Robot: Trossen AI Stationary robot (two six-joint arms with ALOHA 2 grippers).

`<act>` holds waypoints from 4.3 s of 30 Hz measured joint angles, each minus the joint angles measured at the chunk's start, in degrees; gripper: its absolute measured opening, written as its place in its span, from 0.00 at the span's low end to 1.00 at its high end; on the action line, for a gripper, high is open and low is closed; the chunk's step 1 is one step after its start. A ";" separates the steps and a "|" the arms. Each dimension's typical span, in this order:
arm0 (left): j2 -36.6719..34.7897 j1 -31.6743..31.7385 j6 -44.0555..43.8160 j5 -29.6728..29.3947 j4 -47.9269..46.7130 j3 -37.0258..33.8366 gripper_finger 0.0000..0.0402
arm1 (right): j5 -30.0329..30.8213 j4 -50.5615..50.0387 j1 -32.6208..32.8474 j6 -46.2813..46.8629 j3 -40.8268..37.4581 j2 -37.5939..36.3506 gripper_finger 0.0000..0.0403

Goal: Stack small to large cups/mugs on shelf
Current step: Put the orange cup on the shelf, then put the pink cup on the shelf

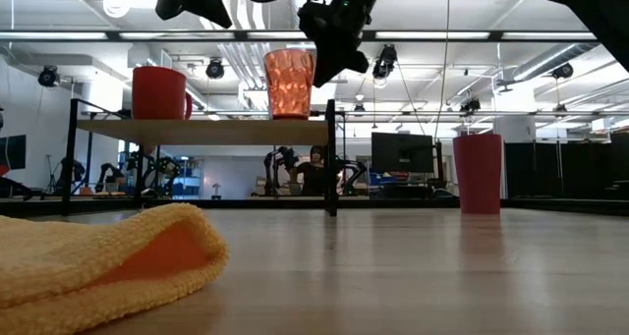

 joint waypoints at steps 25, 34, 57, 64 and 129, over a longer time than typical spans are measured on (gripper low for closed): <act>0.43 0.00 0.88 2.36 -0.02 0.00 0.00 | -0.06 3.11 2.11 1.38 -0.25 -0.04 0.02; 0.27 0.00 0.90 2.38 -0.02 0.00 0.00 | -0.01 10.88 1.85 1.64 -0.41 1.55 0.02; 0.01 0.00 1.38 2.36 0.09 0.00 0.00 | 3.90 15.27 0.53 0.21 -1.15 2.45 0.02; 0.01 0.00 1.36 2.36 0.31 0.00 0.00 | 1.49 19.74 0.34 0.07 -1.37 2.47 0.02; -0.06 0.00 8.36 7.87 1.53 0.00 0.29 | 11.12 -21.43 1.43 0.33 -23.63 -18.90 0.02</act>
